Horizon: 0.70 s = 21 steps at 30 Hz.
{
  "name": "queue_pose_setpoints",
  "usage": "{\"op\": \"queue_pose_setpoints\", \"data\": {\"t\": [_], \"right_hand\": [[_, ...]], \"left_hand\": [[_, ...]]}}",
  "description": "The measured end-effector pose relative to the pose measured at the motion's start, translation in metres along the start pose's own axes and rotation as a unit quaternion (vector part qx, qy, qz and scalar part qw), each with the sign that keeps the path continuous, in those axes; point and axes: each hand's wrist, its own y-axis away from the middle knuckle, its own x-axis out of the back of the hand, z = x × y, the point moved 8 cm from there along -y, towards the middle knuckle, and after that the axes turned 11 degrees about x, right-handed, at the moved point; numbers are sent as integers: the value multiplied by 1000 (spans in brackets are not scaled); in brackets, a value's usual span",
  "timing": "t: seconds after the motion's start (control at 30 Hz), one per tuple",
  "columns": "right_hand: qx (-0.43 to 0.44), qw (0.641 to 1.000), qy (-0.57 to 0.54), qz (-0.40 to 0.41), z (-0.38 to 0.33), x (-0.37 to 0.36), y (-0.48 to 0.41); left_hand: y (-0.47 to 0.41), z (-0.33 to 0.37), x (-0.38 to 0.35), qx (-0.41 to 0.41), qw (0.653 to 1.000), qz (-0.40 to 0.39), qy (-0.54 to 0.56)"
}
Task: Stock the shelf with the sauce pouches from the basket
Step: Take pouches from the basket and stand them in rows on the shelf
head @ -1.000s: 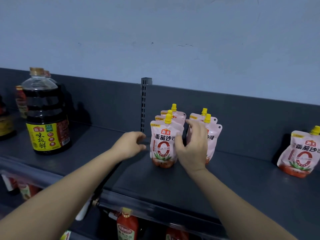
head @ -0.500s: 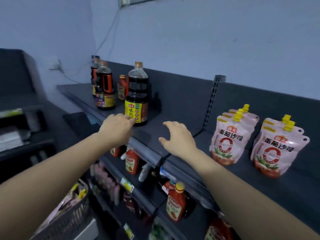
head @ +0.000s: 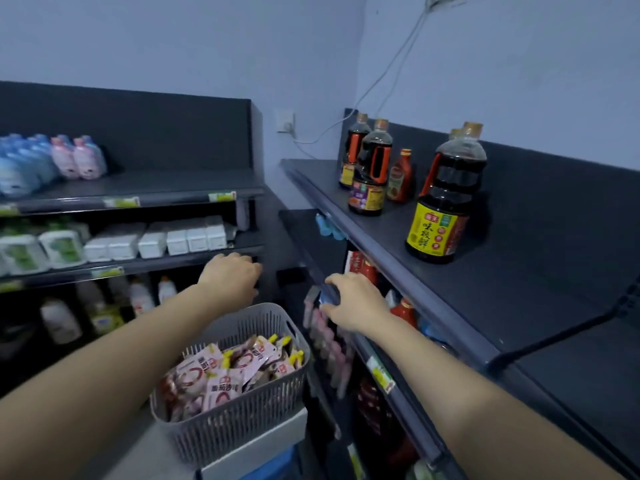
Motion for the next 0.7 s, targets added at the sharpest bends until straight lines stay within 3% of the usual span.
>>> {"op": "queue_pose_setpoints", "data": {"t": [0.27,0.47,0.7], "right_hand": [[-18,996,-29,-77,-17,-101,-70],[-34,988,-53,-139,-12,-186,-98],[25,950,-66,-304,-13,-293,-110]], "left_hand": [[-28,-57,-106,23,996,-86,-26],[-41,-72,-203,25,986,-165,22],[-36,-58,-305,44,961,-264,62]]}}
